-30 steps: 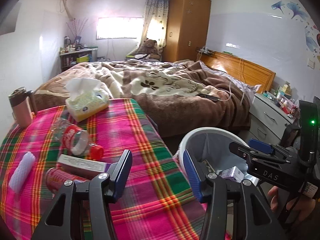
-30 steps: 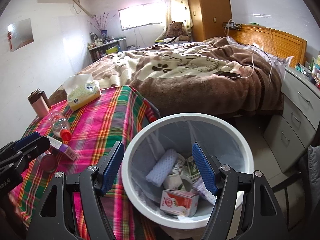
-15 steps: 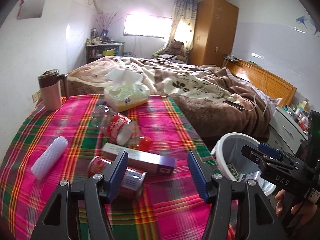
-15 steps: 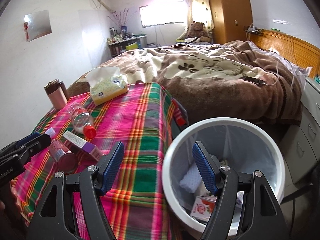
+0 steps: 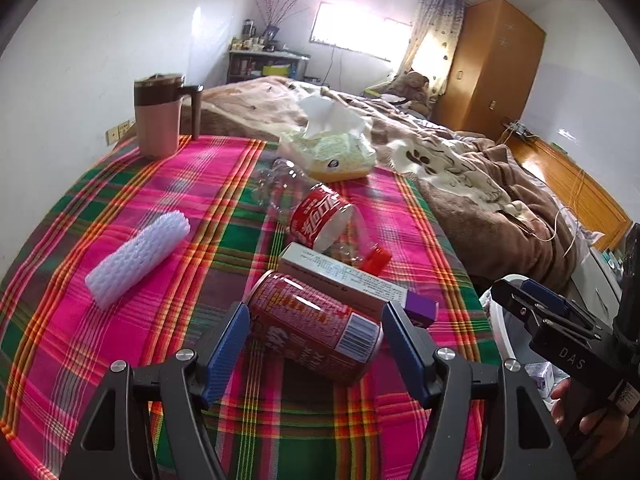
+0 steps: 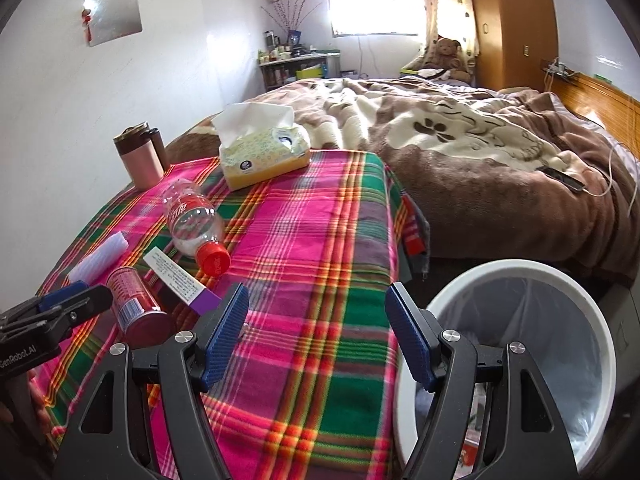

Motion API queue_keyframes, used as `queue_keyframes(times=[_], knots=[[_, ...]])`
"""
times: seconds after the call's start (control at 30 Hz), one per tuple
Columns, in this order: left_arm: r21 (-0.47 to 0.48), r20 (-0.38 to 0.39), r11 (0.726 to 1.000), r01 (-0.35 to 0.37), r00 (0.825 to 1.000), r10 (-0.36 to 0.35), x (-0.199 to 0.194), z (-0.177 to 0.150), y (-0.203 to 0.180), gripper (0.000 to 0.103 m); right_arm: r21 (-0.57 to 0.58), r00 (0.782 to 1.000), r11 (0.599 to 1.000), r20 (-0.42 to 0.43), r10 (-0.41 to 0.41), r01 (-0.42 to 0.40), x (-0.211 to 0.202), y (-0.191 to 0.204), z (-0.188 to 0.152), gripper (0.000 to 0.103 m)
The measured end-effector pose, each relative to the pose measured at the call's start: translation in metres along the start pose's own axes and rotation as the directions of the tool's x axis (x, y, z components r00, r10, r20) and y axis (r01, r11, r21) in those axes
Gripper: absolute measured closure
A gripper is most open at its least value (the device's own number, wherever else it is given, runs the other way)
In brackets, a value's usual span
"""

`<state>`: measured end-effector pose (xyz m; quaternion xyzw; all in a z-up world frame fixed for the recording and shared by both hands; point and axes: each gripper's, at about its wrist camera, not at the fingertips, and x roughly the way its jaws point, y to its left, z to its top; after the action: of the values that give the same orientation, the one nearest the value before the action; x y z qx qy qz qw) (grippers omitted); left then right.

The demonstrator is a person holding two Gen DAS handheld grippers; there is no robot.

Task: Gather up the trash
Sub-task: 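Move both tools back over the remaining trash on the blanket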

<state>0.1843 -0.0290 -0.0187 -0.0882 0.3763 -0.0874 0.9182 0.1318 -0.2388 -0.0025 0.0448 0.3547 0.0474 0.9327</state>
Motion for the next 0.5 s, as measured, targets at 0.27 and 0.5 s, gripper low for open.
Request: queue_keyframes(times=[0.27, 0.5], knots=[[-0.07, -0.06, 0.998, 0.005, 0.998, -0.009, 0.023, -0.001, 0.0, 0.034, -0.026, 0.998, 0.998, -0.028, 0.061, -0.062, 0.014, 0.009, 0.008, 0.031], [-0.078, -0.088, 0.997, -0.001, 0.996, -0.006, 0.036, -0.001, -0.003, 0.031, -0.042, 0.997, 0.997, -0.052, 0.062, -0.064, 0.023, 0.013, 0.011, 0.031]])
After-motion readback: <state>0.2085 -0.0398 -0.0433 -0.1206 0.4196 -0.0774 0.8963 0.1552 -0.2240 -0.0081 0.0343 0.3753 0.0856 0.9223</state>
